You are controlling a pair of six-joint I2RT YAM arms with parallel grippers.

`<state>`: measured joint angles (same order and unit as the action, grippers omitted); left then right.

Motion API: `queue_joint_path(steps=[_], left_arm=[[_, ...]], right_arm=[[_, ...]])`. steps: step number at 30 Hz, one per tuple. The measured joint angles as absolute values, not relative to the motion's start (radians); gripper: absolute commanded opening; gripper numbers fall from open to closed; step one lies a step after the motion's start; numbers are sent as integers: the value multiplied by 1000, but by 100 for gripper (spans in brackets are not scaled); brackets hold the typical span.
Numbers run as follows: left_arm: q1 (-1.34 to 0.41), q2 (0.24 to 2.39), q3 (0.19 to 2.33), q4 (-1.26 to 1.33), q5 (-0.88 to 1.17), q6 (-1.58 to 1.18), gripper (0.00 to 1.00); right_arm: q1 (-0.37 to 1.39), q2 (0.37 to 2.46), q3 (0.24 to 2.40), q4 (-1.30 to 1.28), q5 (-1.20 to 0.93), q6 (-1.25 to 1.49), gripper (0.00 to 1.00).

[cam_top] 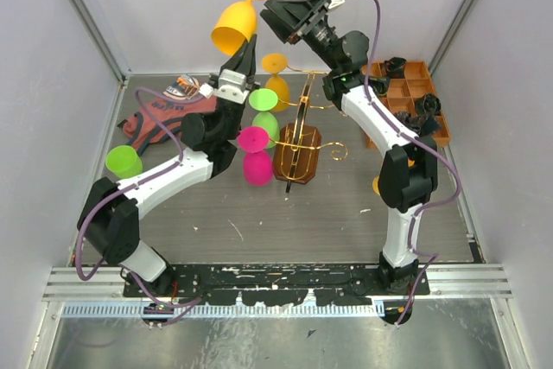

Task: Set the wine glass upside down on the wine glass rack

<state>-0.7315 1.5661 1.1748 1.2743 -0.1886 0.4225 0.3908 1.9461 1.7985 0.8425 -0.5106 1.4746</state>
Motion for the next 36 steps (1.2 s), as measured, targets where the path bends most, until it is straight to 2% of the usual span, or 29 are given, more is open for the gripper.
queue_joint_path(steps=[8, 19, 26, 29, 33, 36], left_arm=[[-743, 1566, 1175, 1274, -184, 389, 0], [-756, 1587, 1191, 1273, -173, 372, 0], [-762, 1601, 1195, 1268, -177, 366, 0], [-762, 1601, 1195, 1268, -181, 366, 3], [-762, 1602, 1195, 1273, -190, 364, 13], [-763, 1605, 1195, 1274, -192, 363, 22]], right_arm=[[398, 2037, 1892, 850, -511, 1489, 68], [404, 2082, 1955, 862, -507, 1511, 61], [404, 2091, 1960, 883, -504, 1541, 39], [403, 2095, 1960, 890, -498, 1557, 22], [398, 2095, 1963, 891, -472, 1600, 2], [392, 2095, 1971, 896, -462, 1609, 1]])
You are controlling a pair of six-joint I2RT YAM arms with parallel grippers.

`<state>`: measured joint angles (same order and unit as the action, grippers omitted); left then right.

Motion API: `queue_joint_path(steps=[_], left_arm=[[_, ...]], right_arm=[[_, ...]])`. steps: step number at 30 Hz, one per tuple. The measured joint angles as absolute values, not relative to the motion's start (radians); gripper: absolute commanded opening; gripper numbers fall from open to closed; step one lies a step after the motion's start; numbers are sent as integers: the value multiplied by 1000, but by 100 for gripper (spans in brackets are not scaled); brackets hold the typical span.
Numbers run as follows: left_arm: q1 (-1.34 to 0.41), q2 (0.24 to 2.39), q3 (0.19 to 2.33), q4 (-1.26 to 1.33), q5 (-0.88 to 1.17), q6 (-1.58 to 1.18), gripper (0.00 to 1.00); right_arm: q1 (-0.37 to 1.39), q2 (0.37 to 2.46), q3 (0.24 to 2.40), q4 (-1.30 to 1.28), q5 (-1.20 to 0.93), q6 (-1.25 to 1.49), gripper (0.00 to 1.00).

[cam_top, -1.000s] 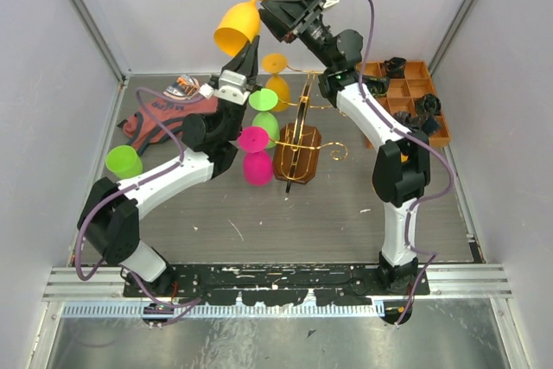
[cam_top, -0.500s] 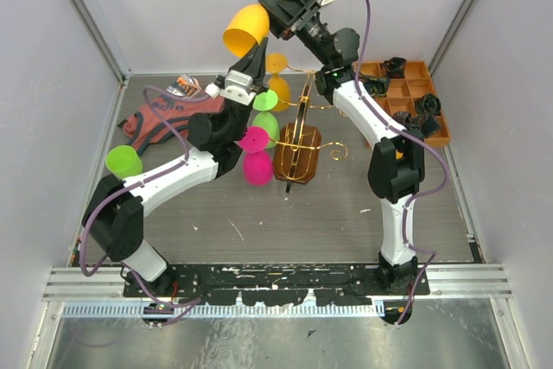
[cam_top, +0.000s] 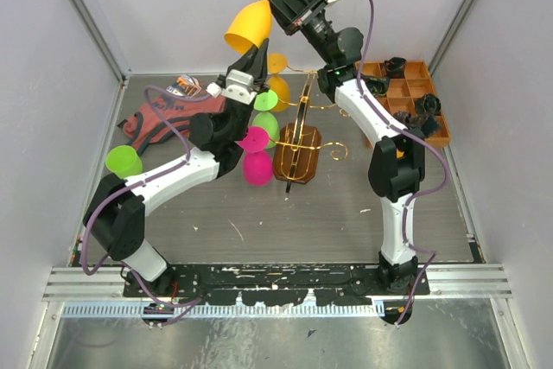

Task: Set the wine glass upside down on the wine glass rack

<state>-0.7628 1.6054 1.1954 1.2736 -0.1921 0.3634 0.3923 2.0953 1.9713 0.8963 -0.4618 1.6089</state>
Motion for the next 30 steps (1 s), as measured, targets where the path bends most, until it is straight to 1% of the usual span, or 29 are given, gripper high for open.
queue_joint_path(steps=[2, 5, 9, 12, 17, 21, 25, 30], left_arm=[[-763, 1606, 1195, 1273, -192, 364, 30], [-763, 1606, 1195, 1269, -193, 366, 47], [-775, 1601, 1179, 1265, -192, 364, 59], [-785, 1577, 1128, 1250, -194, 363, 61], [-793, 1499, 1026, 1194, -230, 350, 63], [-793, 1415, 987, 1104, -293, 339, 67], [-793, 1327, 991, 976, -385, 348, 70], [-780, 1270, 1039, 839, -472, 382, 72]], right_arm=[[390, 2095, 1974, 899, -461, 1608, 1], [389, 2097, 1985, 897, -464, 1595, 1], [381, 2109, 2033, 889, -476, 1547, 1], [370, 2109, 2059, 871, -481, 1498, 1], [305, 2108, 2080, 821, -480, 1365, 1], [232, 2096, 2075, 722, -481, 1222, 1], [158, 2011, 1988, 593, -484, 1056, 1], [53, 1841, 1829, 470, -482, 867, 1]])
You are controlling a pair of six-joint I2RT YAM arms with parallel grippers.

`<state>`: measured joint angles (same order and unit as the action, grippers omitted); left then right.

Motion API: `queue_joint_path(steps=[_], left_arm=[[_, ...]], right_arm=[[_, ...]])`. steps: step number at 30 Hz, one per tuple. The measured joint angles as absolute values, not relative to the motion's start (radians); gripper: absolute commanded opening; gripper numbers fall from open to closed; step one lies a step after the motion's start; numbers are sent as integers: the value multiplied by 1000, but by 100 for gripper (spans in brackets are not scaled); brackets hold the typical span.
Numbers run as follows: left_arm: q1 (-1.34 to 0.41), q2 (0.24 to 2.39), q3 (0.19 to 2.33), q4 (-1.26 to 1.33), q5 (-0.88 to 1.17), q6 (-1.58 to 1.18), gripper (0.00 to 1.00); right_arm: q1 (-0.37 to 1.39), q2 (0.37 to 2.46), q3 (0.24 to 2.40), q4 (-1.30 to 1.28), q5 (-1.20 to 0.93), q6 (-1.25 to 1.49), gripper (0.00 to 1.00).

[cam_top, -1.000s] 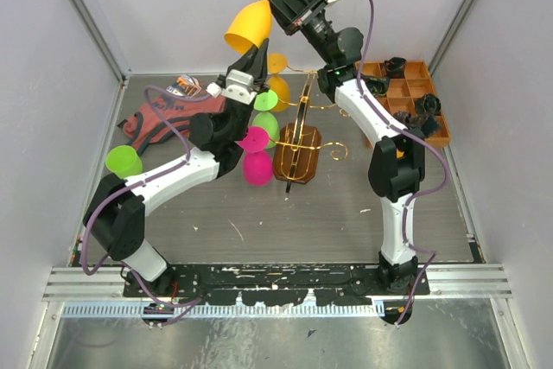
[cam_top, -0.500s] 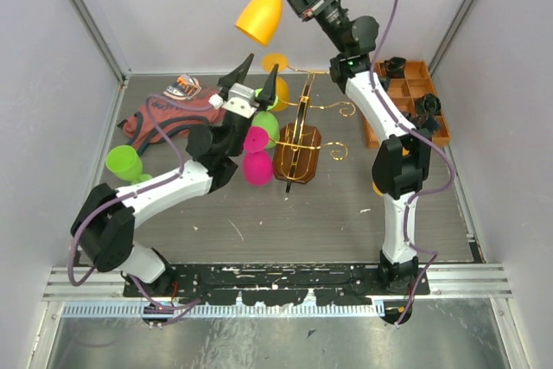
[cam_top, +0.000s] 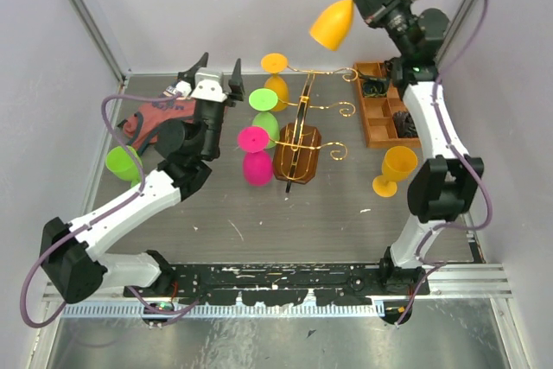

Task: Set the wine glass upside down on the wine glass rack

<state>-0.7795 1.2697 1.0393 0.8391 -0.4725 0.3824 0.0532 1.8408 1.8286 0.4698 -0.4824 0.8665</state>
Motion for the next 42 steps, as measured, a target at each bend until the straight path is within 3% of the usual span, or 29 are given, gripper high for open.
queue_joint_path(steps=[7, 16, 21, 31, 42], left_arm=[[-748, 1225, 1047, 759, -533, 395, 73], [-743, 1241, 1047, 710, -553, 392, 73], [-739, 1254, 1047, 694, -558, 392, 73], [-728, 1300, 1048, 684, -560, 392, 73], [-727, 1321, 1048, 685, -564, 392, 73]], right_arm=[[-59, 1611, 1601, 395, -455, 613, 0], [-123, 1478, 1468, 262, -382, 387, 1], [-194, 1419, 1285, 270, -352, 350, 1], [-215, 1400, 911, 477, -417, 188, 1], [-204, 1396, 786, 817, -601, 134, 1]])
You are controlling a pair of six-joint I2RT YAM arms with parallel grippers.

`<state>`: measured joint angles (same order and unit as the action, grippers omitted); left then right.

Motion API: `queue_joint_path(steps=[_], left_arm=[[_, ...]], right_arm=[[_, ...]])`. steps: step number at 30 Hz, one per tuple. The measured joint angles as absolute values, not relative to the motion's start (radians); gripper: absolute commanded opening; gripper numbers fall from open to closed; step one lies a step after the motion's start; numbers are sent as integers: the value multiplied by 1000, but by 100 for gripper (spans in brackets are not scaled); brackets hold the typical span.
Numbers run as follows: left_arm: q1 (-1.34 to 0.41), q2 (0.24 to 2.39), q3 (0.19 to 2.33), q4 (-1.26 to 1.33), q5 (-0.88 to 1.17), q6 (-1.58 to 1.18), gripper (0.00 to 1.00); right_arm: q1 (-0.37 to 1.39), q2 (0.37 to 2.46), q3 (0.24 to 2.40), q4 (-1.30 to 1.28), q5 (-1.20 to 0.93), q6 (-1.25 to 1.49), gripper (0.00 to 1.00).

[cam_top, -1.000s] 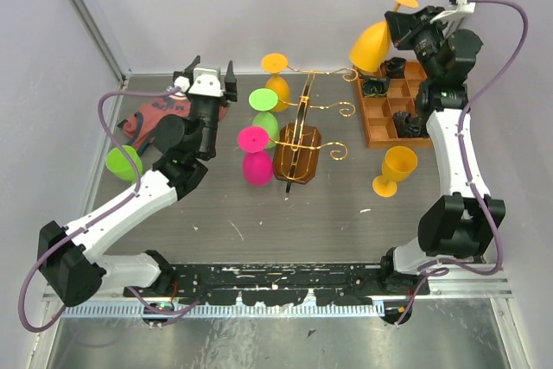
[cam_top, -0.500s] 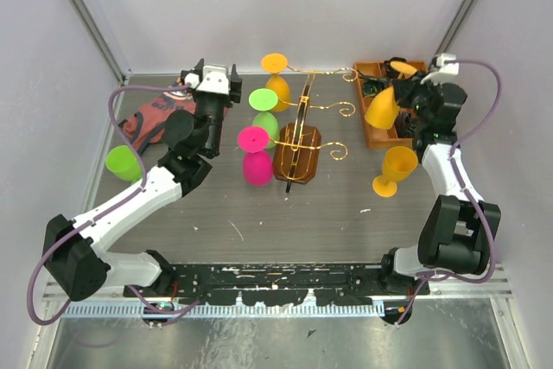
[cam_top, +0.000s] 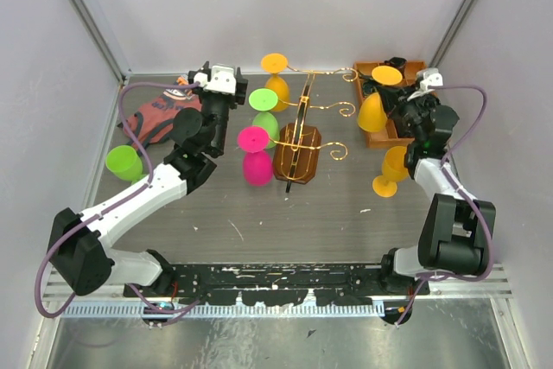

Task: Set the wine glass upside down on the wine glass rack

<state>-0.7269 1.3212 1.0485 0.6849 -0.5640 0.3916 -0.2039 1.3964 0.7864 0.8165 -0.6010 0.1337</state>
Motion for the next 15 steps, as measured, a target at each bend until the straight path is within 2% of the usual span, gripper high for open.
queue_joint_path(steps=[6, 15], left_arm=[[-726, 1321, 1048, 683, -565, 392, 73], [-726, 1323, 1048, 683, -565, 392, 73]], right_arm=[[-152, 1430, 766, 932, -642, 128, 1], [-65, 1499, 766, 973, -655, 91, 1]])
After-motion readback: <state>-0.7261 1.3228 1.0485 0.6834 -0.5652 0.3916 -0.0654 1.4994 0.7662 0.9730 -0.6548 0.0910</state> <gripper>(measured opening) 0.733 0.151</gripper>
